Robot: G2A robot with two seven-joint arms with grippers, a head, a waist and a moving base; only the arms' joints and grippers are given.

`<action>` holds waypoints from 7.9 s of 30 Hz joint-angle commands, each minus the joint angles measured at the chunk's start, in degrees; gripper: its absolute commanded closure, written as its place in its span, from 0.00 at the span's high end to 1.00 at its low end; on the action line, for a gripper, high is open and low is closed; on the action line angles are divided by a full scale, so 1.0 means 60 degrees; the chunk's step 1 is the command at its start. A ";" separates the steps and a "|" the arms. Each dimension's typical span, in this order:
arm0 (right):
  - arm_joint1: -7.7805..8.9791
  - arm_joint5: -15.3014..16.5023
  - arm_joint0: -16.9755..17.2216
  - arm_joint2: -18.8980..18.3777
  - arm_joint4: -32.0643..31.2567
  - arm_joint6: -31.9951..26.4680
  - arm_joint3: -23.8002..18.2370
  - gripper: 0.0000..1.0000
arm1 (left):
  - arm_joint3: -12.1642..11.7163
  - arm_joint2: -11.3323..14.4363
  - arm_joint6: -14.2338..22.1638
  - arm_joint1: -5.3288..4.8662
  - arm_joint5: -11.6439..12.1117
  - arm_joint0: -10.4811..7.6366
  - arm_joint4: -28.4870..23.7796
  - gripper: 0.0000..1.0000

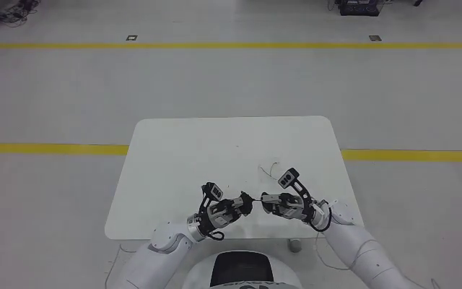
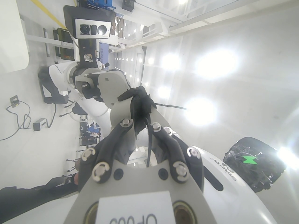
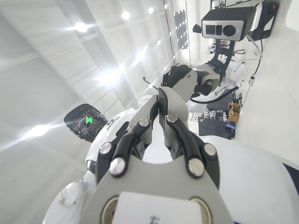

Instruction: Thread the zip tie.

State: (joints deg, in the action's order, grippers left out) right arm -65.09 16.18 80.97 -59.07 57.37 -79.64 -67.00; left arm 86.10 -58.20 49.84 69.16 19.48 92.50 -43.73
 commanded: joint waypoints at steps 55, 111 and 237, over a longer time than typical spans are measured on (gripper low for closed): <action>0.0123 0.0083 0.0170 -0.0620 0.0142 0.0000 0.0254 0.00 | 0.0000 0.0000 0.0000 0.0000 0.0000 0.0000 0.0000 0.00; 0.0125 0.0124 0.0204 -0.0948 -0.0058 0.0014 0.0644 0.00 | 0.0000 0.0000 0.0000 0.0000 0.0000 0.0000 0.0000 0.00; 0.0128 0.0550 0.2229 -0.4208 -0.3093 0.2082 -0.2946 1.00 | 0.1662 -0.0479 -0.0393 -0.0046 -0.1716 0.0751 -0.4196 0.00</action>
State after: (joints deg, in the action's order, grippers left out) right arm -64.33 19.48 94.34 -84.32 38.81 -67.15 -84.67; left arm 96.07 -61.08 47.47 68.88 9.19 97.01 -68.91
